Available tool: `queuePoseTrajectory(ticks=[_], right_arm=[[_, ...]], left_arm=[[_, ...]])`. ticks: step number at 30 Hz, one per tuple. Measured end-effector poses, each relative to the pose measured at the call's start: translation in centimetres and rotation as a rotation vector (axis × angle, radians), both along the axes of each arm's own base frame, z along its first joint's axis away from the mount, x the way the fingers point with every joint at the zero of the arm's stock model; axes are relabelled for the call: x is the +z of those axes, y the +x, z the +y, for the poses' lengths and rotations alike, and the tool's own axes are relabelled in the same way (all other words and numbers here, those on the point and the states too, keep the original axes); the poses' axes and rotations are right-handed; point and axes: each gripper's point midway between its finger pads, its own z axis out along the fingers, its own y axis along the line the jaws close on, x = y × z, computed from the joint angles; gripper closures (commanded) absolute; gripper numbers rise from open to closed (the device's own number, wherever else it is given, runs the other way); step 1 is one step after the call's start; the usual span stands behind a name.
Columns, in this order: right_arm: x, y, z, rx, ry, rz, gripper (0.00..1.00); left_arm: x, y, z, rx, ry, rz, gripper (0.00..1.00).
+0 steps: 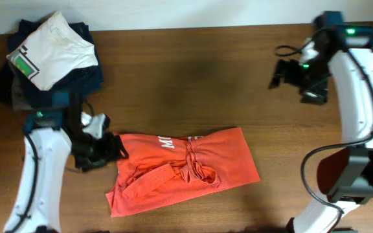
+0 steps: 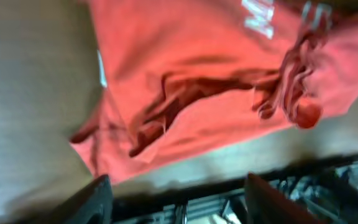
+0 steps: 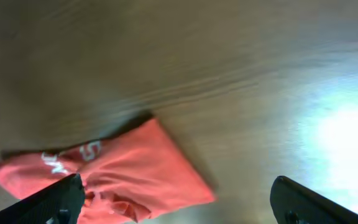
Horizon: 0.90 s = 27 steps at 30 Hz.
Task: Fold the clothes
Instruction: 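Release and raise the right gripper away to the right side, then grasp the left end of the orange shirt with the left gripper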
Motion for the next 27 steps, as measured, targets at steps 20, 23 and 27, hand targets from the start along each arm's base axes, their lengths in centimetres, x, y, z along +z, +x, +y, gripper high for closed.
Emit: queuePoseTrajectory(ticks=[20,23,27], right_arm=[[-0.1,-2.1,-4.3,-0.122,0.003,0.071,0.01],[-0.1,-2.1,-4.3,-0.122,0.003,0.071,0.01],[-0.1,-2.1,-4.3,-0.121,0.003,0.07,0.01]], left_arm=[[-12.7,-0.9,-0.9,0.137,-0.045,0.095,0.82],[-13.7,-1.9,-1.8,0.138,-0.091,0.117,1.0],[-12.8,-3.1,-0.7,0.154,-0.016,0.224,0.99]])
